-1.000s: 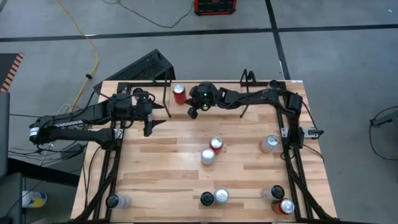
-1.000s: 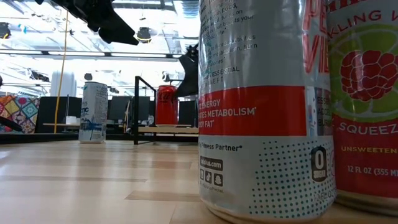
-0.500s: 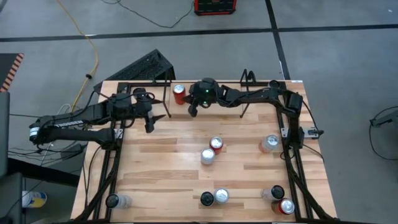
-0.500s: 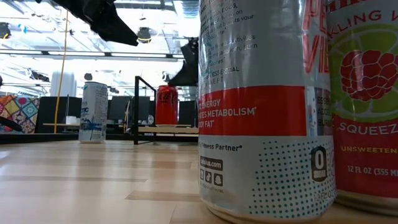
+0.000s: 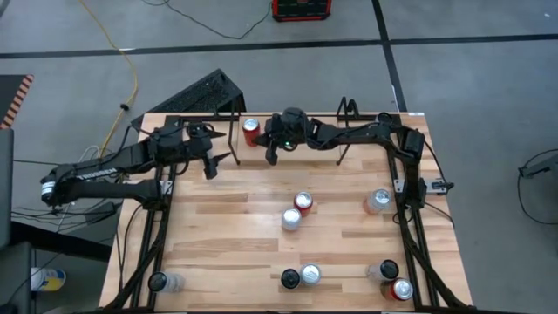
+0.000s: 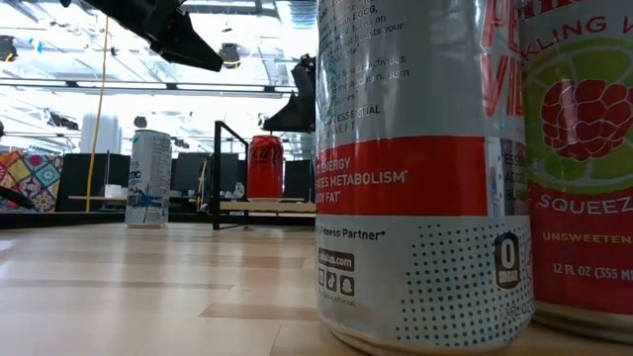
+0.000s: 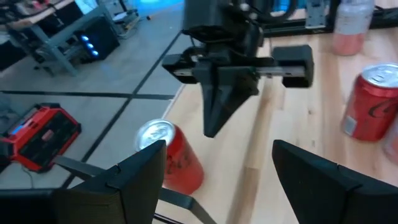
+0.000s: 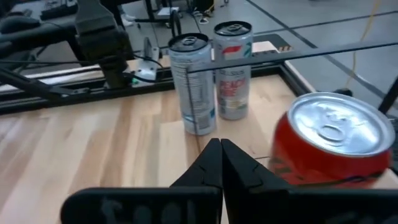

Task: Place canned beverage on shelf
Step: Put the top left red black soda can on the shelf

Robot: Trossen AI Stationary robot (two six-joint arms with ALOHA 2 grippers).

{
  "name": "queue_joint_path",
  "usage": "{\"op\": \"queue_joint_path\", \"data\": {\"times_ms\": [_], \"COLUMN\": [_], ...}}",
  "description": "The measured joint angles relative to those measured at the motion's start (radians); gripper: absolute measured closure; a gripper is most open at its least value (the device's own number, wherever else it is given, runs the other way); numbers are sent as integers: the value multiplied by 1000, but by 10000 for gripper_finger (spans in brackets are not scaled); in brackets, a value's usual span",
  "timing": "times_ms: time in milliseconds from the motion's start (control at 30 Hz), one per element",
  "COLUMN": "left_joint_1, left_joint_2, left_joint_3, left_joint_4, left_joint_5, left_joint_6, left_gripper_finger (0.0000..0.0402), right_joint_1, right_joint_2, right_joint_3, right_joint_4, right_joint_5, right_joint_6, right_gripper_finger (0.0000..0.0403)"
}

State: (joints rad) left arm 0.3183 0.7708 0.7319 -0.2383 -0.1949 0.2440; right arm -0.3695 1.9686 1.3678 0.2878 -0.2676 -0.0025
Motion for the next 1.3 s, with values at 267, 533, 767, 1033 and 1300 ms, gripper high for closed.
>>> {"op": "queue_joint_path", "data": {"times_ms": [267,533,767,1033,1300], "left_joint_1": [55,101,142,184,193], "left_joint_2": [8,95,167,178,179], "left_joint_3": [0,1,1,0,0], "left_joint_4": [24,42,107,125,122], "left_joint_5": [51,51,50,53,62], "left_joint_6": [0,4,32,35,51], "left_gripper_finger": [123,123,123,123,123], "right_joint_1": [-19,-18,-1,24,17], "right_joint_2": [0,0,0,67,64], "right_joint_3": [0,0,0,27,37], "right_joint_4": [42,43,51,126,111], "right_joint_5": [0,-23,-1,63,64], "right_joint_6": [-25,-36,-55,-81,-85], "right_gripper_finger": [383,383,383,383,382]}}
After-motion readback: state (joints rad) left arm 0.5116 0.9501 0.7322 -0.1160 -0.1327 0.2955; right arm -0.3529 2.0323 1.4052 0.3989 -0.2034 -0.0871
